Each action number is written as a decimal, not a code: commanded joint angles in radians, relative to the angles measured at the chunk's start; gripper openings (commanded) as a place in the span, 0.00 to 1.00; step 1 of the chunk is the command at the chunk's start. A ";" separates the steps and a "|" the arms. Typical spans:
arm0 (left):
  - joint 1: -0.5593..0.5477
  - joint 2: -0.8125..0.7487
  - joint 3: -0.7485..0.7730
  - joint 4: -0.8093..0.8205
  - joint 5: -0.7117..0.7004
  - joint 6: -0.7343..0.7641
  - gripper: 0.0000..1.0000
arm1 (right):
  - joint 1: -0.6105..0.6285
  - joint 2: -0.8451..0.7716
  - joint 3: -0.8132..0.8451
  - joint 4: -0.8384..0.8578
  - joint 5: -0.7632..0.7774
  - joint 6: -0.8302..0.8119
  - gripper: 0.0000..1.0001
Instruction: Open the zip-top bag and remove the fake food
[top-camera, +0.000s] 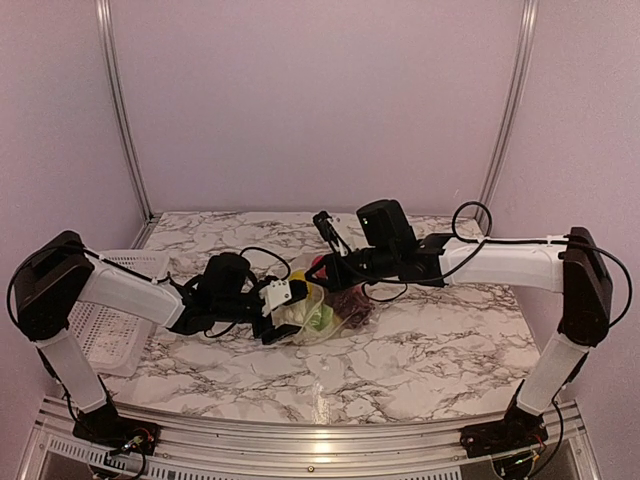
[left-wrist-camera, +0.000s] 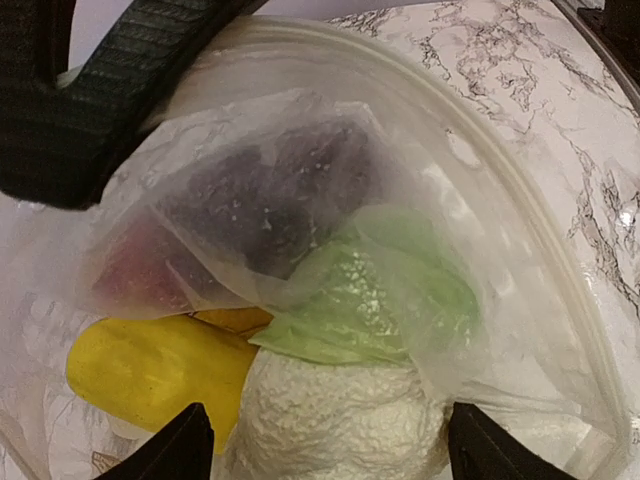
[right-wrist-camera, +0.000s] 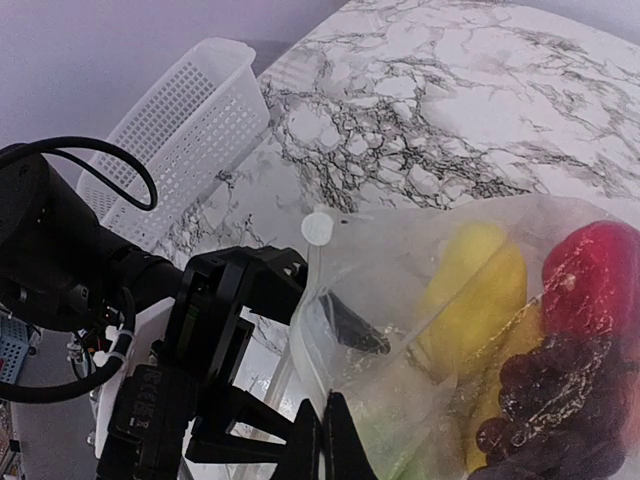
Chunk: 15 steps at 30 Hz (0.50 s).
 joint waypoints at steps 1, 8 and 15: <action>-0.011 0.055 0.071 -0.101 -0.020 0.067 0.84 | 0.008 -0.021 -0.008 0.005 -0.020 -0.002 0.00; -0.022 0.066 0.066 -0.144 -0.033 0.069 0.54 | 0.005 -0.026 -0.017 0.005 -0.007 -0.009 0.00; -0.021 -0.033 -0.013 -0.092 -0.116 -0.023 0.21 | -0.003 -0.026 -0.030 0.010 0.002 -0.011 0.00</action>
